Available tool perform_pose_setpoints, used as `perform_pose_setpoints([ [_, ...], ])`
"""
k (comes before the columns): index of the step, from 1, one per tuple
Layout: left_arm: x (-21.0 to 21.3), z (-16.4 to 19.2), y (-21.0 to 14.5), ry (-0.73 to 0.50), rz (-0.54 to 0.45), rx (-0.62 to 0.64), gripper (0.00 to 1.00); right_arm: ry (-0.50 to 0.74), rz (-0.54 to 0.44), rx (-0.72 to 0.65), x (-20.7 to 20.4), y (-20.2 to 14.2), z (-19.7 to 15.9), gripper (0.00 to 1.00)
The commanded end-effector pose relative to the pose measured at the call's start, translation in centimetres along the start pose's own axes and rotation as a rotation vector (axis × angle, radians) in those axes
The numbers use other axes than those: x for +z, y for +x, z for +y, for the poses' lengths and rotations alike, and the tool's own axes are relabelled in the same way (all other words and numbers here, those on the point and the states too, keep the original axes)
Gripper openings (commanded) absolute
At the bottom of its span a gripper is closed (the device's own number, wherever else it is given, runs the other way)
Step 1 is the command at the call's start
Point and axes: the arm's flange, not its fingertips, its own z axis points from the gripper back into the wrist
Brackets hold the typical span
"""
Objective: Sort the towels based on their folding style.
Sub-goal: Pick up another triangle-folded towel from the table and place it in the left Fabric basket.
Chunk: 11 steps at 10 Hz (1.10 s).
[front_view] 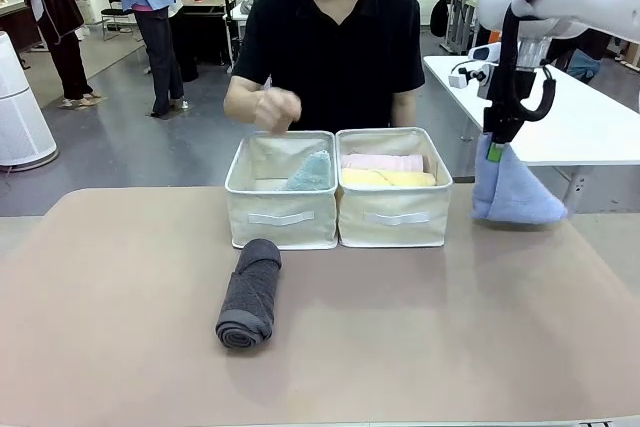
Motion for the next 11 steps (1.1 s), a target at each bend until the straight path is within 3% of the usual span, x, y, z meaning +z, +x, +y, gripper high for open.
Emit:
perform_pose_setpoints([
  [1,0.0,-0.4,0.1,0.005,-0.013,0.007,1.00,-0.009,0.089,-0.059,4.0,1.7,6.2,0.11],
  [5,0.0,-0.4,0.1,0.005,-0.013,0.007,1.00,-0.081,0.088,-0.058,12.2,4.8,17.0,0.11],
  [8,0.0,-0.4,0.1,0.005,-0.013,0.007,1.00,-0.220,0.055,-0.084,13.4,4.5,23.8,0.11],
  [9,0.0,-0.4,0.1,0.005,-0.013,0.007,1.00,-0.118,0.091,-0.040,15.6,5.4,20.2,0.11],
  [11,0.0,-0.4,0.1,0.005,-0.013,0.007,1.00,-0.118,0.091,-0.040,15.6,5.4,20.2,0.11],
])
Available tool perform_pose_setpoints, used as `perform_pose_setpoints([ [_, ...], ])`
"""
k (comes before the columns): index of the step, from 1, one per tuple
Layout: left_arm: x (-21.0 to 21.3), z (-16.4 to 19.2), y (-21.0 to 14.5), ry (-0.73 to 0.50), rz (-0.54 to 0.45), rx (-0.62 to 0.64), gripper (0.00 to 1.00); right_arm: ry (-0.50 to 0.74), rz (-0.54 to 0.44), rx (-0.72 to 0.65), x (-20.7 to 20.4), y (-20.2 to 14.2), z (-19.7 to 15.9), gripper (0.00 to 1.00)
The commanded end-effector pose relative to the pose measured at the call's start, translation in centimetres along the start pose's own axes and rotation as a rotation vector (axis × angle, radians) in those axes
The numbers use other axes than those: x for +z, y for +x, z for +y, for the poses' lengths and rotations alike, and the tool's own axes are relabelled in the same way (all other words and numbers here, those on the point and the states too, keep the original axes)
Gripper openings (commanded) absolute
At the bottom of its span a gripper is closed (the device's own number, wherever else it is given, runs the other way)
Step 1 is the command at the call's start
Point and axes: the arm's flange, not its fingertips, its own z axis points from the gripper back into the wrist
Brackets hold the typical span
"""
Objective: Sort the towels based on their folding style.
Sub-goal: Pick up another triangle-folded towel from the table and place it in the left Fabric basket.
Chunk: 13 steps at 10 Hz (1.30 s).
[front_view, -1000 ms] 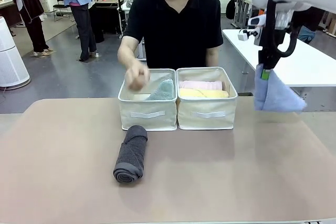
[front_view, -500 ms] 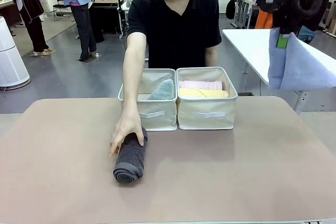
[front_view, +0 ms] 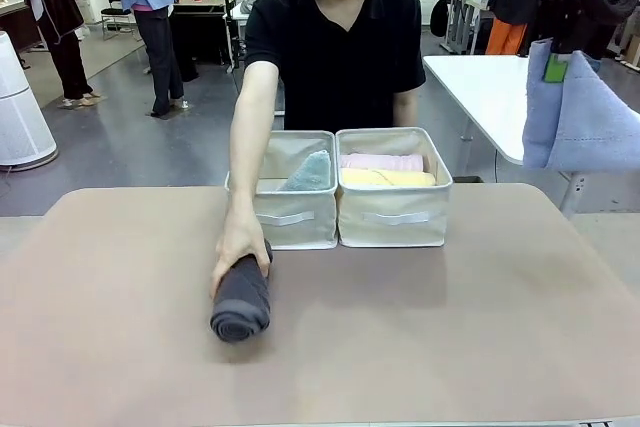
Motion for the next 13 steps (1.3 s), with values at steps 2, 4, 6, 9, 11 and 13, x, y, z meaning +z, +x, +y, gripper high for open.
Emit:
perform_pose_setpoints([
  [2,0.0,-0.4,0.1,0.006,-0.013,0.008,1.00,-0.028,-0.040,-0.002,-0.1,2.1,0.0,0.17],
  [4,0.0,-0.4,0.1,0.006,-0.013,0.008,1.00,-0.022,-0.085,0.075,0.9,8.0,-0.1,0.17],
  [6,0.0,-0.4,0.1,0.006,-0.013,0.008,1.00,0.008,-0.091,0.081,0.1,10.0,0.5,0.17],
  [9,0.0,-0.4,0.1,0.006,-0.013,0.008,1.00,0.037,-0.153,-0.167,-0.6,-6.0,6.4,0.17],
  [11,0.0,-0.4,0.1,0.006,-0.013,0.008,1.00,-0.101,-0.162,-0.336,0.2,-10.5,13.9,0.17],
  [13,0.0,-0.4,0.1,0.006,-0.013,0.008,1.00,-0.143,-0.169,-0.352,0.6,-10.6,16.0,0.17],
])
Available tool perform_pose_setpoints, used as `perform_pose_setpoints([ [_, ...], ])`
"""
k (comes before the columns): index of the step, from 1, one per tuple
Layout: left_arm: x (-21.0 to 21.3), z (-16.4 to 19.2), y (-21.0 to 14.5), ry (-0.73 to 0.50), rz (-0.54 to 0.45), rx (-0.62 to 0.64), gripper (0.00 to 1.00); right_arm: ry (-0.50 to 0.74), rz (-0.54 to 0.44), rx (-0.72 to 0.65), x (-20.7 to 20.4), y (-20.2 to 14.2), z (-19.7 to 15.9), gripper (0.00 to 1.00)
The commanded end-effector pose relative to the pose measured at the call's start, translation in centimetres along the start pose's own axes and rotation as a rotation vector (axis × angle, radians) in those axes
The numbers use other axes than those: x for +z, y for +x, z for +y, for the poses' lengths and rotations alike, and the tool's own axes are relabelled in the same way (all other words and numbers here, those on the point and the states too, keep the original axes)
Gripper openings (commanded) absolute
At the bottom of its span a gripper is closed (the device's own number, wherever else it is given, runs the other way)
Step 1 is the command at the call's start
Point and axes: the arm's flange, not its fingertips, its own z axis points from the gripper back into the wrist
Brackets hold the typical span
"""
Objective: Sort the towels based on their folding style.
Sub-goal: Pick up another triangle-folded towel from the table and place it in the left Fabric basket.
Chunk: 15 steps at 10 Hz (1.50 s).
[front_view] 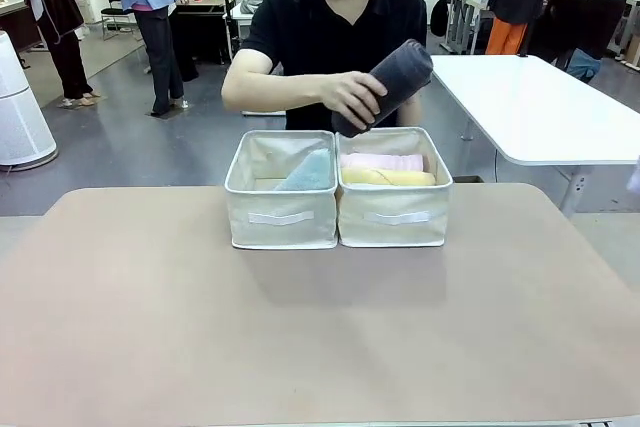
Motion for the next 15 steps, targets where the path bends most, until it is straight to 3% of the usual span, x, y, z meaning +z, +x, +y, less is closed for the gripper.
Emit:
perform_pose_setpoints([
  [1,-0.1,-0.4,0.1,0.005,-0.013,0.007,1.00,-0.048,0.017,-0.008,-2.3,2.8,0.8,0.17],
  [15,-0.1,-0.4,0.1,0.005,-0.013,0.007,1.00,-0.031,0.021,0.045,-1.7,4.9,-0.5,0.17],
])
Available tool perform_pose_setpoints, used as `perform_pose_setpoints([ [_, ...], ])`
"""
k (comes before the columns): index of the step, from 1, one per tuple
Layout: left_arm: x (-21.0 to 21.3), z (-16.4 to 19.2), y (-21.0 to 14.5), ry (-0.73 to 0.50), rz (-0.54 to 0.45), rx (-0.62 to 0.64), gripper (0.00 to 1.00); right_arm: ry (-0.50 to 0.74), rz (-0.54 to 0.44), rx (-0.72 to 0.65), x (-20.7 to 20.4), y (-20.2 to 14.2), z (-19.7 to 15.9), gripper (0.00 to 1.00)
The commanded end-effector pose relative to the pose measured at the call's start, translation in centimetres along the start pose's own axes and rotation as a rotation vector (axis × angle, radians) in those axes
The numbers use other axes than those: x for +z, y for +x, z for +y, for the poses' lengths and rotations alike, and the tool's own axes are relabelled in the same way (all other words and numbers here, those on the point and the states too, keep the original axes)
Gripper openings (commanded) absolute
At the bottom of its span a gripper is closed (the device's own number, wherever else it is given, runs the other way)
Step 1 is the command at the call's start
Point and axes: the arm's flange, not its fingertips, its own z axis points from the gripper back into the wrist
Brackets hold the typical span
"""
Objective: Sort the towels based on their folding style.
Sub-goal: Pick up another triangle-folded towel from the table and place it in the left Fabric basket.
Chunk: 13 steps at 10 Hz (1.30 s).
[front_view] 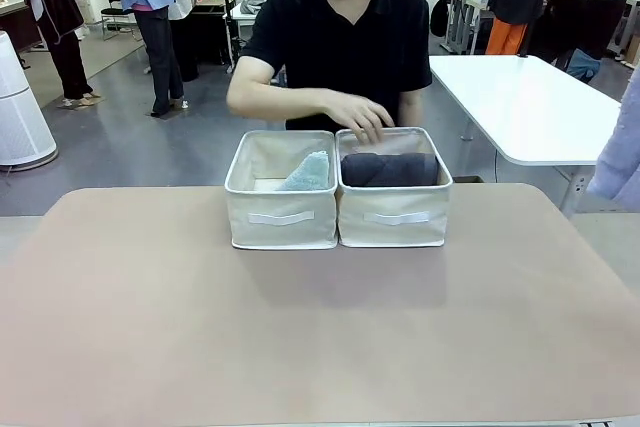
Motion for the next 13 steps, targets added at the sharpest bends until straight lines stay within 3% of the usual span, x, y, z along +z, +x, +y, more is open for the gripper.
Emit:
perform_pose_setpoints([
  [1,-0.1,-0.3,0.1,0.005,-0.013,0.007,1.00,-0.001,0.013,0.003,0.6,0.6,-0.7,0.17],
  [4,-0.1,-0.3,0.1,0.005,-0.013,0.007,1.00,0.007,0.014,0.004,0.6,1.4,-1.4,0.17],
  [6,-0.1,-0.3,0.1,0.005,-0.013,0.007,1.00,-0.011,-0.015,0.000,1.2,4.0,-2.5,0.17],
  [8,-0.1,-0.3,0.1,0.005,-0.013,0.007,1.00,-0.049,-0.058,0.030,2.9,11.6,-5.3,0.17],
  [11,-0.1,-0.3,0.1,0.005,-0.013,0.007,1.00,-0.045,-0.018,0.203,3.2,28.0,-9.9,0.17],
  [13,-0.1,-0.3,0.1,0.005,-0.013,0.007,1.00,-0.018,-0.001,0.336,1.4,35.1,-9.0,0.17],
])
